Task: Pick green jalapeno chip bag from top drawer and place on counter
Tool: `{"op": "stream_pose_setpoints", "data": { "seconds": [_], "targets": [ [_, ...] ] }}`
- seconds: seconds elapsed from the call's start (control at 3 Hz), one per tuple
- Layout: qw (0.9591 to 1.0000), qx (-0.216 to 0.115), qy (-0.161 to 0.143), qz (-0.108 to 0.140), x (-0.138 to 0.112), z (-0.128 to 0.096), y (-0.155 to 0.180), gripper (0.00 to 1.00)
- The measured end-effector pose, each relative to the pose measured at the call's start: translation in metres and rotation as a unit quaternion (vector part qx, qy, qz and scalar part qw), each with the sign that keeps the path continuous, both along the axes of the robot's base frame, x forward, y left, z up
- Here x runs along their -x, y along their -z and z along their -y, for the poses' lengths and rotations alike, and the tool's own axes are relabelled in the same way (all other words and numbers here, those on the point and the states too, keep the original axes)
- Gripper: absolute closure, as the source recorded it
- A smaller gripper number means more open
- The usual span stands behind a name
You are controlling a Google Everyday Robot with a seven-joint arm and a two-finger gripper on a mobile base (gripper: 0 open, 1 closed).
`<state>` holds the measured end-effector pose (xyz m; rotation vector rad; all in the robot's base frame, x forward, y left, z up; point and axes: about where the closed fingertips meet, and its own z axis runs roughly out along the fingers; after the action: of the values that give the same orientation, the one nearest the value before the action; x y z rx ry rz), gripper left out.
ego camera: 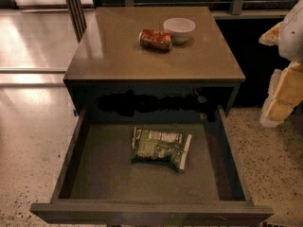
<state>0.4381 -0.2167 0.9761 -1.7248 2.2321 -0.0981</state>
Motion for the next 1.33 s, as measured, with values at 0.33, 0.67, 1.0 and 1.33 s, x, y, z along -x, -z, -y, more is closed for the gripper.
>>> {"op": "stream_pose_setpoints", "data": {
  "seconds": [0.33, 0.67, 1.0, 1.33],
  "targets": [
    [1.0, -0.002, -0.001, 0.0, 0.0, -0.002, 0.003, 0.0],
    [0.9997, -0.023, -0.011, -0.003, -0.002, -0.02, 0.029, 0.0],
    [0.9974, -0.054, -0.025, -0.042, 0.004, -0.043, 0.081, 0.0],
    [0.9974, -0.054, -0.025, -0.042, 0.004, -0.043, 0.081, 0.0]
  ]
}}
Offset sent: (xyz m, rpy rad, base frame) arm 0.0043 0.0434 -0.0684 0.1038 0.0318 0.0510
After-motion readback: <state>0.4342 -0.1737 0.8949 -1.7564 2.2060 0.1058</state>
